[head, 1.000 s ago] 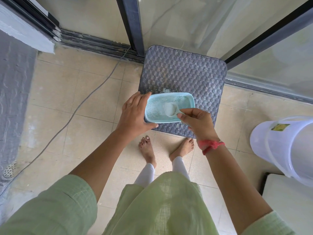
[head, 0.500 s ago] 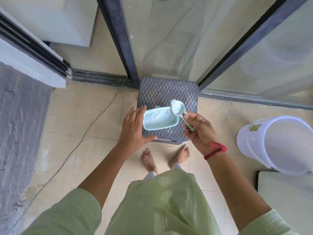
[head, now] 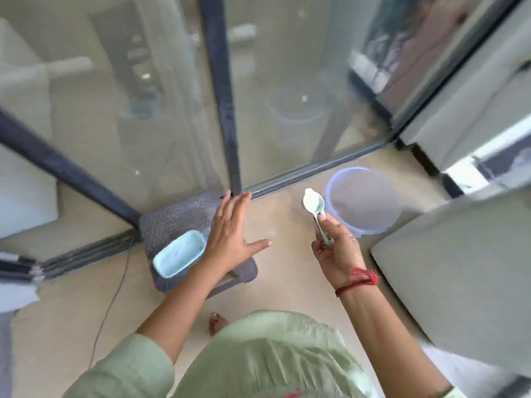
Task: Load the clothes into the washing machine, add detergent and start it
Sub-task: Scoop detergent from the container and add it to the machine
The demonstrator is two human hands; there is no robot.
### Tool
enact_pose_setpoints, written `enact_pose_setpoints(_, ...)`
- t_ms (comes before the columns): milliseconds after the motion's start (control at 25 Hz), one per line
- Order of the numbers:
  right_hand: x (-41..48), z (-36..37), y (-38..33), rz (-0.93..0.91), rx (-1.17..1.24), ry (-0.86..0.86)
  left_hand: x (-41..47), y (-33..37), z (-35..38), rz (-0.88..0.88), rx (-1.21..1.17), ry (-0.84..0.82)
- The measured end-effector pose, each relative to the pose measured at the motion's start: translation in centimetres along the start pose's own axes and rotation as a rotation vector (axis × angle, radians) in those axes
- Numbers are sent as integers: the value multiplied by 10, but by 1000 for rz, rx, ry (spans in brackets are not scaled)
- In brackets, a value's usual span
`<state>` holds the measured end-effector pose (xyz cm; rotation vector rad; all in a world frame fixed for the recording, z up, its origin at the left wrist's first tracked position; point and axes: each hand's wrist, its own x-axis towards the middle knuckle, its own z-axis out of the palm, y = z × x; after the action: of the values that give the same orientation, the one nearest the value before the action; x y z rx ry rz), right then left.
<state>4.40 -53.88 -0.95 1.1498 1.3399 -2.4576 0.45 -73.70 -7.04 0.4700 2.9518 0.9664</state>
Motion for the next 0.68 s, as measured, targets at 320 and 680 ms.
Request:
enact_pose_setpoints(320,-53,-215,-119,-146,260,231,52,212,119,392,-121,-136)
enact_pose_setpoints(680,-98,-371,-179,-359,615,425,91,407,211,814,-93,-377)
